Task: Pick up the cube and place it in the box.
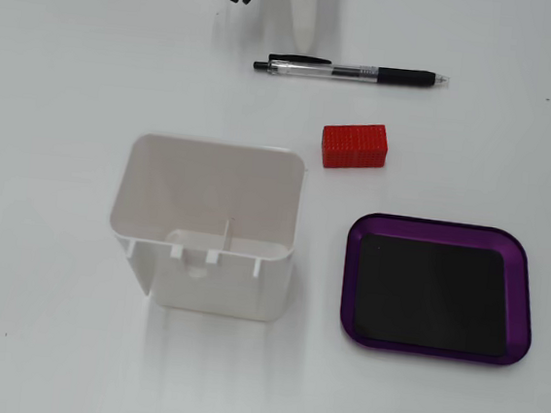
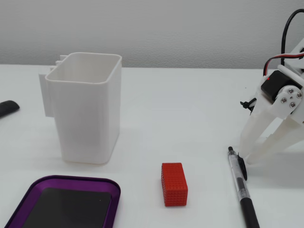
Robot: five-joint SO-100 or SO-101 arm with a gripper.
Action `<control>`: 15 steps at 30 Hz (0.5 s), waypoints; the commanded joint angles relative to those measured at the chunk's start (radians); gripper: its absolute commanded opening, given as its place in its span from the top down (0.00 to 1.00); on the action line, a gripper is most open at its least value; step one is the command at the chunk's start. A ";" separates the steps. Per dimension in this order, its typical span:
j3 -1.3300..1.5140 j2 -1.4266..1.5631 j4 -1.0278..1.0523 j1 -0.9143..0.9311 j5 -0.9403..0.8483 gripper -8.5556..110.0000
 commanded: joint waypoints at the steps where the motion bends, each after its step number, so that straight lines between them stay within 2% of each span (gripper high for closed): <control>1: 0.000 0.060 0.000 0.008 -0.002 0.93; 11: -0.152 0.046 0.023 0.009 0.000 0.93; 15: -0.235 -0.051 0.020 0.011 -0.002 0.93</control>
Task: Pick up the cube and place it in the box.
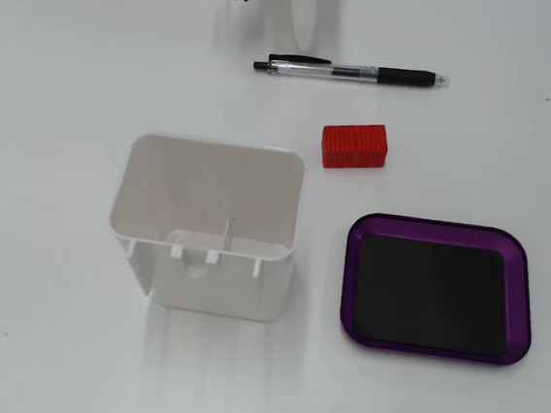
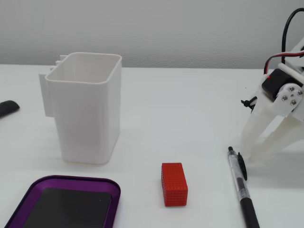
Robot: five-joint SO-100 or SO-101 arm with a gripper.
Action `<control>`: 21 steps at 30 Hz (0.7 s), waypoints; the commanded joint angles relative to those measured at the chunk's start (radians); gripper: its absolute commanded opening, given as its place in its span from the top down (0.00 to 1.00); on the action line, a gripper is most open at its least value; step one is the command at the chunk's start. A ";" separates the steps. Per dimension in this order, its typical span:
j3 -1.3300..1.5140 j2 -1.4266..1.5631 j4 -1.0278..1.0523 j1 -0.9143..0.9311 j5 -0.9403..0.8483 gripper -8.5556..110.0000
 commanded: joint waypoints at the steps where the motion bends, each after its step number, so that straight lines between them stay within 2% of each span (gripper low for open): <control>1: -0.115 -0.069 -0.005 0.008 -0.003 0.93; 6: -0.360 -0.371 -0.028 0.034 -0.137 0.93; 14: -0.877 -1.135 -0.029 0.025 -0.140 0.93; 21: -1.341 -1.672 0.123 -0.011 -0.023 0.76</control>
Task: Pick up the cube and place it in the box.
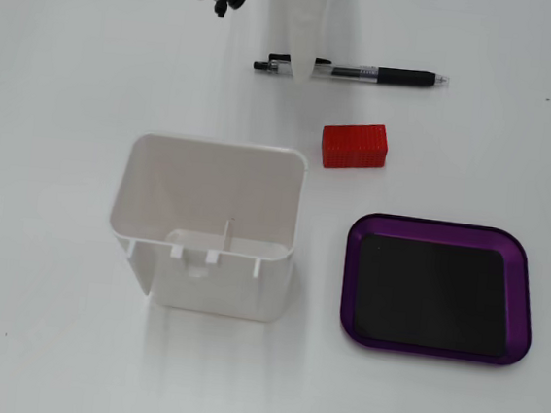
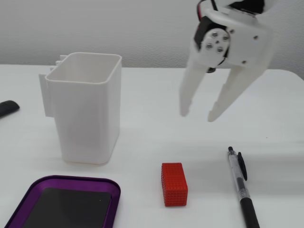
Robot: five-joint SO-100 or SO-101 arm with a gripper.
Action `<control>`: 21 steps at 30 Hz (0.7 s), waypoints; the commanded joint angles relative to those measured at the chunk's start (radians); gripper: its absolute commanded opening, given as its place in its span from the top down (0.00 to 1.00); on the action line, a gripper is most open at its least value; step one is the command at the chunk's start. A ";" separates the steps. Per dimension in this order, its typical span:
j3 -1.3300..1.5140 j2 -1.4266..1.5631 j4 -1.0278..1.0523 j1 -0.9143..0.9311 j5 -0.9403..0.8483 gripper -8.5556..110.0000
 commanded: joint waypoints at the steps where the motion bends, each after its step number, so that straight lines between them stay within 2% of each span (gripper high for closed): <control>1: -0.252 -0.230 0.084 -0.052 0.026 0.75; 5: -0.374 -0.345 0.103 -0.124 0.029 0.74; 10: -0.379 -0.377 0.092 -0.183 0.100 0.74; 21: -0.126 -0.377 -0.127 -0.199 0.104 0.74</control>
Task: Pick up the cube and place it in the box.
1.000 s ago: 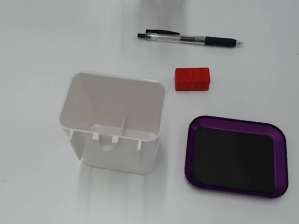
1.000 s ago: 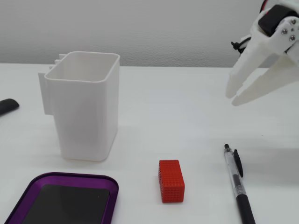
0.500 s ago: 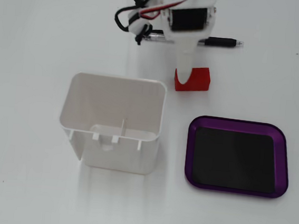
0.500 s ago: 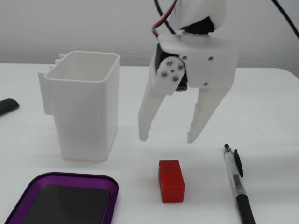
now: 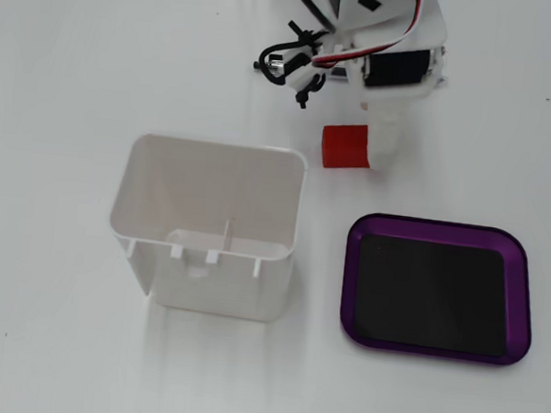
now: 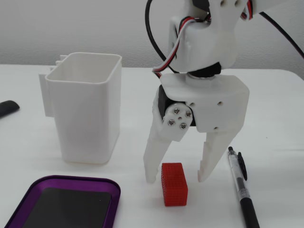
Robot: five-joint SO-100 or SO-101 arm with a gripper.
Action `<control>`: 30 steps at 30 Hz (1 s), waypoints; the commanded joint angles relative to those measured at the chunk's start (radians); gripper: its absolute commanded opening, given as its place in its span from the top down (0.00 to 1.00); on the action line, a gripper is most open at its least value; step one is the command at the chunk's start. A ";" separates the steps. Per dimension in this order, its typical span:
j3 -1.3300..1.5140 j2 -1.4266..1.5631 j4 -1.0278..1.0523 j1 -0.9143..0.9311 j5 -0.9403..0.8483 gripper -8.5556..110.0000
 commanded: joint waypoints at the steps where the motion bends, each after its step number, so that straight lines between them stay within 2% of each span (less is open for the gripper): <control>1: 0.051 0.015 -0.084 0.003 0.000 0.74; 8: 0.107 0.014 -0.156 0.006 -0.003 0.75; 10: 0.120 0.014 -0.158 0.006 -0.003 0.81; 13: 0.109 0.015 -0.156 0.006 -0.003 0.94; 18: 0.080 0.041 -0.141 0.002 -0.028 0.93; 24: -0.087 0.169 -0.078 0.002 -0.040 0.93; 30: -0.261 0.247 -0.121 -0.006 -0.038 0.93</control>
